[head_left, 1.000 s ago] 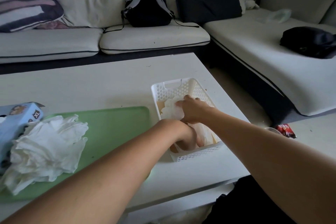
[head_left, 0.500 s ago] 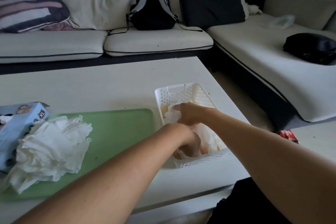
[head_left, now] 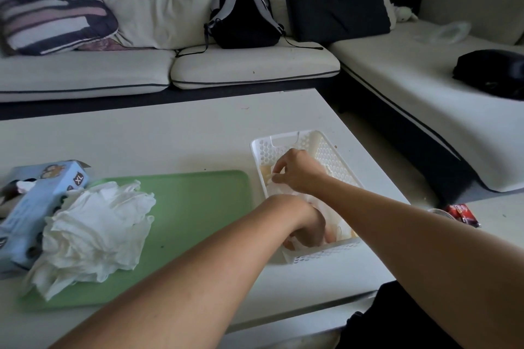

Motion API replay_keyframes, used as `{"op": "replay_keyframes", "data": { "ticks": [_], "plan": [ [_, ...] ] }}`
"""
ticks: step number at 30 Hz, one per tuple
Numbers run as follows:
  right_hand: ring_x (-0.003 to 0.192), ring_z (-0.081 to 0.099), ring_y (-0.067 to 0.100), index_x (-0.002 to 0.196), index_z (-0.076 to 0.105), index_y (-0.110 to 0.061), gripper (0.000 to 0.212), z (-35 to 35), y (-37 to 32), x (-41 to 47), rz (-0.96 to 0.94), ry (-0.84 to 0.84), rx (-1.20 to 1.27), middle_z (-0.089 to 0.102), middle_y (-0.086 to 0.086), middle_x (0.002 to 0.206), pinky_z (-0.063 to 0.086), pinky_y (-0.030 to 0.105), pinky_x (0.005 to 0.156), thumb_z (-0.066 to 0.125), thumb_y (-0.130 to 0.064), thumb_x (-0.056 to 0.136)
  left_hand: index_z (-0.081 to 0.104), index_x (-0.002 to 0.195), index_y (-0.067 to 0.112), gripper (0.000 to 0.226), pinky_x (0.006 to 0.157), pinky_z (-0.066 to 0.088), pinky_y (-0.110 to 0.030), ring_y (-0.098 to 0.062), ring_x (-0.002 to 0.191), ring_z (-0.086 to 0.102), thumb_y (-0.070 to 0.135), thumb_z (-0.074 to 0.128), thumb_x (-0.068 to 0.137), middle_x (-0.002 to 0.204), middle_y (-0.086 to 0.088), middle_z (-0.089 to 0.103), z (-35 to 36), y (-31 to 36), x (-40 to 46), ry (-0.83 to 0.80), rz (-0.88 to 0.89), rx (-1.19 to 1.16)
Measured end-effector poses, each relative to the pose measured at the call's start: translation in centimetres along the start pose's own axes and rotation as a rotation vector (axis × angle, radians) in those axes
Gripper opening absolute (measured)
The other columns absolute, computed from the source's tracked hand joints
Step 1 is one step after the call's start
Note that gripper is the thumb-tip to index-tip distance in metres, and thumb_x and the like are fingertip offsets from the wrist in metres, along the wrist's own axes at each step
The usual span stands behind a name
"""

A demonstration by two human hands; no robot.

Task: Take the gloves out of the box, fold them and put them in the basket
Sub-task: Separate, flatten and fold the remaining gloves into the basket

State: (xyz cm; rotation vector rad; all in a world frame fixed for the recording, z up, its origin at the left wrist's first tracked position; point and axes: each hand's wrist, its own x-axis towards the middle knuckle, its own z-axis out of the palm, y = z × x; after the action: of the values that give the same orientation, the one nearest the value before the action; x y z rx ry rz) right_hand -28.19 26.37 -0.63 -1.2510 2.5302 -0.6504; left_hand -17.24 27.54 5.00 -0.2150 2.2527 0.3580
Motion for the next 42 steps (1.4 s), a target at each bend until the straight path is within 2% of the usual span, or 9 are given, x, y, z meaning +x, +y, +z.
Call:
{"op": "replay_keyframes", "data": {
  "ticks": [3,9,14,17,20,23,29,37,42],
  "plan": [
    [0.062,0.062,0.016,0.090,0.073,-0.015,0.014,-0.4,0.6,0.3,0.055,0.084,0.085,0.065,-0.004,0.072,0.057,0.034,0.062,0.081,-0.019,0.079,0.041,0.152,0.041,0.051,0.057,0.046,-0.026,-0.014,0.073,0.051,0.018,0.043,0.106,0.129,0.000,0.029,0.0,0.0,0.1,-0.007,0.010,0.014],
    [0.066,0.062,0.017,0.106,0.058,-0.017,0.050,-1.3,0.8,0.6,0.136,0.102,0.160,0.065,0.002,0.084,0.050,0.030,0.063,0.089,-0.035,0.072,0.043,0.150,0.042,0.046,0.072,0.052,-0.030,-0.018,0.078,0.054,0.023,0.043,0.107,0.142,-0.002,0.031,0.3,-0.1,0.1,0.044,0.029,0.003],
    [0.086,0.070,0.023,0.088,0.073,-0.015,0.021,-4.9,-0.4,-0.4,0.030,-0.051,-0.106,0.072,0.002,0.088,0.056,0.032,0.077,0.080,-0.034,0.081,0.047,0.149,0.035,0.042,0.102,0.043,-0.032,-0.026,0.128,0.053,0.035,0.047,0.106,0.153,0.000,0.046,-0.1,-0.8,-0.1,0.233,0.009,-0.023],
    [0.098,0.068,0.028,0.101,0.074,-0.005,0.029,-3.5,-0.1,-1.3,0.043,-0.156,-0.199,0.071,0.010,0.102,0.056,0.040,0.087,0.072,-0.032,0.088,0.045,0.152,0.027,0.044,0.099,0.039,-0.031,-0.026,0.132,0.049,0.030,0.044,0.108,0.155,-0.003,0.045,-0.4,-0.9,-0.7,0.280,-0.047,0.116],
    [0.088,0.069,0.027,0.099,0.071,0.001,0.042,-1.8,0.3,-1.1,0.099,-0.007,-0.030,0.071,0.012,0.098,0.059,0.041,0.081,0.077,-0.038,0.085,0.038,0.156,0.024,0.048,0.098,0.040,-0.034,-0.028,0.131,0.047,0.028,0.044,0.108,0.156,-0.007,0.040,0.1,-0.2,-1.2,0.159,-0.052,0.176],
    [0.074,0.071,0.021,0.078,0.072,-0.009,0.023,-0.7,0.4,-0.4,0.187,0.029,0.089,0.074,0.005,0.082,0.061,0.035,0.068,0.084,-0.029,0.078,0.038,0.156,0.024,0.056,0.086,0.041,-0.033,-0.027,0.107,0.048,0.010,0.047,0.101,0.150,-0.008,0.045,0.6,0.2,-0.5,0.093,-0.042,0.229],
    [0.063,0.063,0.012,0.070,0.074,-0.016,0.012,-1.1,-0.1,0.2,0.110,0.063,0.214,0.069,-0.003,0.071,0.045,0.020,0.050,0.084,-0.013,0.076,0.035,0.157,0.025,0.059,0.086,0.040,-0.032,-0.027,0.104,0.043,0.009,0.045,0.101,0.154,-0.008,0.038,0.6,-0.2,0.2,0.034,-0.048,0.313],
    [0.073,0.064,0.013,0.084,0.070,-0.017,0.025,-0.3,-0.7,0.6,0.066,-0.027,0.141,0.063,-0.007,0.076,0.053,0.027,0.064,0.089,-0.027,0.073,0.036,0.156,0.027,0.050,0.091,0.037,-0.035,-0.029,0.129,0.045,0.022,0.041,0.107,0.162,-0.010,0.028,0.9,-0.2,1.1,0.056,-0.068,0.317],
    [0.083,0.070,0.015,0.080,0.072,-0.018,0.018,-0.1,-0.8,0.4,0.026,-0.050,0.180,0.072,-0.003,0.083,0.060,0.033,0.081,0.087,-0.012,0.072,0.031,0.158,0.029,0.057,0.092,0.041,-0.036,-0.031,0.135,0.044,0.017,0.044,0.104,0.165,-0.009,0.022,0.8,-0.2,0.9,0.055,-0.074,0.314]
  ]
}}
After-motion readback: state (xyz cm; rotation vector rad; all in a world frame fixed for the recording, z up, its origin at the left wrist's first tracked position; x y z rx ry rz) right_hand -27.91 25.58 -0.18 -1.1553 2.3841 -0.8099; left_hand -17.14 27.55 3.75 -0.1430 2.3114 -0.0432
